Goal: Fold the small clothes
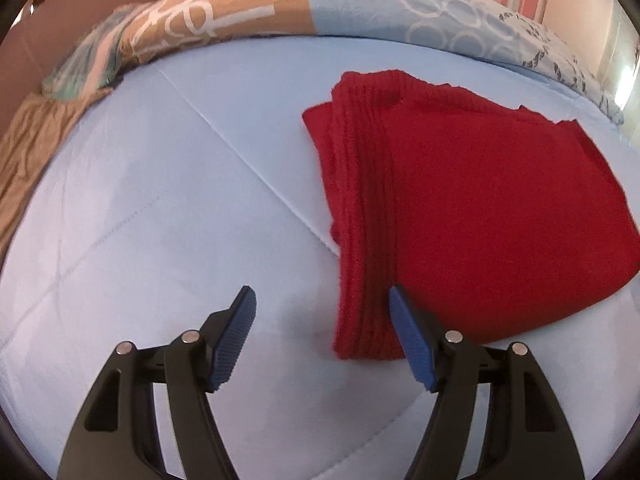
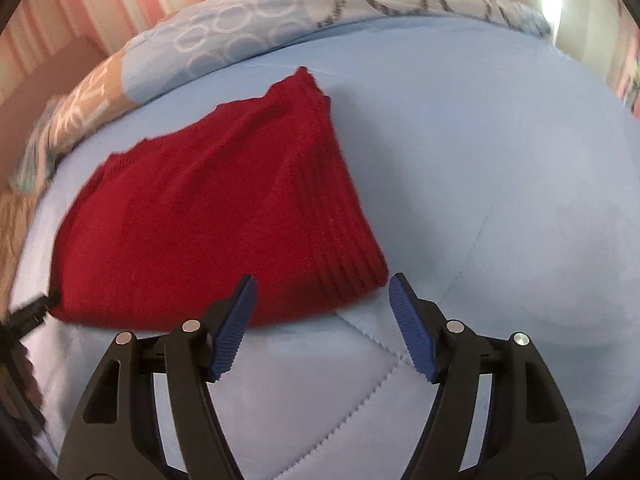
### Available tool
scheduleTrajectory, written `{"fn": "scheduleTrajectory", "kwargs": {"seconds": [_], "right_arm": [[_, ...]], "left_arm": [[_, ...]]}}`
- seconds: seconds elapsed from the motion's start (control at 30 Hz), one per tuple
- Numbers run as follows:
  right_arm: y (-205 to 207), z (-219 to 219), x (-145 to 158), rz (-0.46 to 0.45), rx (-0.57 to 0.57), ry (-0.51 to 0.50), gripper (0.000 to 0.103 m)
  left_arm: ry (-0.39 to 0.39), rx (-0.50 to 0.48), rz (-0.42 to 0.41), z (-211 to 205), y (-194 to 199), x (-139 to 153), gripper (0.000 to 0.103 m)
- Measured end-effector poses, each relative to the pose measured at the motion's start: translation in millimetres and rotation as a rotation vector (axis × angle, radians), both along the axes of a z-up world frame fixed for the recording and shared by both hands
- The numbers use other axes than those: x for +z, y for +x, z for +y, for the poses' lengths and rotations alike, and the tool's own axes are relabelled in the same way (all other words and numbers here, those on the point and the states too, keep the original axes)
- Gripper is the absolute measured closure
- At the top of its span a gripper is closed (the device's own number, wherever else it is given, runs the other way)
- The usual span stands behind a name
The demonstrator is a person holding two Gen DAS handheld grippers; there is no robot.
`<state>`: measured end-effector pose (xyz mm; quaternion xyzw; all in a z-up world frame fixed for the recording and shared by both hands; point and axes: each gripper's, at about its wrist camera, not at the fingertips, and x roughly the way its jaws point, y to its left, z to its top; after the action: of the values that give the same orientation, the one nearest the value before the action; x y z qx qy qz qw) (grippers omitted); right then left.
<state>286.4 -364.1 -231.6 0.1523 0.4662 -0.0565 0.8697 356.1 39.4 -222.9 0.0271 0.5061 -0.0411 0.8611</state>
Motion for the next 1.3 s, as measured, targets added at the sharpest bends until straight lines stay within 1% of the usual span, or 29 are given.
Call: {"fn": "scheduleTrajectory", "kwargs": {"seconds": [0.07,0.1,0.17,0.2,0.27,0.33,0.4,0.43,0.47,0.5,0.53,0.57,0.6,0.63,0.67,0.7,0.73,0.8,0.83,0.9,1.0,1.1,1.13,1.17,1.23,1.27,1.3], "right_arm": [[3,-8,-1,-0.014,-0.027,0.039,0.032],[5,-12,-1,-0.021,-0.037,0.06,0.028],[11,-19,-6,-0.022,-0.062,0.127,0.027],[13,-21,-8,-0.023,-0.071,0.15,0.027],[18,-23,-16,-0.01,-0.087,0.176,0.027],[21,-23,-22,0.009,-0.098,0.181,0.027],[22,-22,-27,0.002,-0.1,0.232,0.028],[23,-20,-27,0.0,-0.103,0.227,0.03],[24,-17,-27,0.003,-0.105,0.198,0.033],[26,-16,-29,0.013,-0.106,0.171,0.041],[25,-16,-29,0.016,-0.111,0.161,0.05],[25,-17,-29,0.013,-0.118,0.162,0.056],[24,-17,-27,0.005,-0.115,0.162,0.065],[23,-15,-24,-0.008,-0.105,0.148,0.075],[23,-10,-18,-0.021,-0.08,0.109,0.081],[22,-4,-13,-0.026,-0.056,0.079,0.084],[20,1,-9,-0.032,-0.041,0.048,0.085],[13,8,-1,-0.045,-0.025,0.01,0.086],[12,10,1,-0.049,-0.025,0.005,0.086],[2,14,8,-0.055,-0.03,0.018,0.086],[-10,18,10,-0.035,-0.04,0.018,0.086],[-10,13,-14,0.019,-0.044,0.024,0.084],[-8,8,-22,0.018,-0.032,0.061,0.083],[-8,5,-22,0.006,-0.024,0.079,0.081],[-11,-2,-10,-0.029,-0.013,0.099,0.068],[-14,-4,-2,-0.05,-0.017,0.089,0.066],[-17,-3,8,-0.073,-0.027,0.063,0.057]], "left_arm": [[-0.057,0.004,0.0,1,1,1,0.033],[-0.102,0.008,0.004,2,1,2,0.033],[-0.167,0.019,0.021,2,5,1,0.032],[-0.18,0.024,0.033,0,6,-3,0.032],[-0.181,0.038,0.057,-4,9,-12,0.031],[-0.199,0.053,0.059,-8,11,-15,0.024],[-0.202,0.043,0.059,-13,13,-16,0.024],[-0.201,0.032,0.058,-17,14,-15,0.024],[-0.196,0.015,0.058,-23,16,-15,0.024],[-0.167,0.003,0.054,-29,17,-15,0.025],[-0.119,-0.009,0.045,-36,18,-14,0.028],[-0.069,-0.031,0.028,-44,18,-13,0.031],[-0.039,-0.047,0.017,-48,17,-12,0.036],[-0.019,-0.058,0.007,-51,16,-10,0.046],[0.006,-0.07,-0.004,-52,15,-6,0.051],[0.015,-0.074,-0.006,-50,15,-6,0.059],[0.022,-0.075,-0.006,-48,14,-4,0.068],[0.03,-0.067,0.002,-37,15,-2,0.082],[0.018,-0.07,0.01,-32,15,0,0.084],[0.006,-0.07,0.02,-22,13,3,0.084],[0.033,-0.092,0.021,-19,7,5,0.084],[0.063,-0.113,0.031,-23,5,-5,0.084],[0.08,-0.118,0.02,-24,4,-5,0.081],[0.085,-0.121,0.009,-25,3,-2,0.081],[0.099,-0.133,-0.013,-28,-3,10,0.08],[0.116,-0.141,-0.029,-30,-5,17,0.08],[0.132,-0.155,-0.057,-35,-9,27,0.078]]}}
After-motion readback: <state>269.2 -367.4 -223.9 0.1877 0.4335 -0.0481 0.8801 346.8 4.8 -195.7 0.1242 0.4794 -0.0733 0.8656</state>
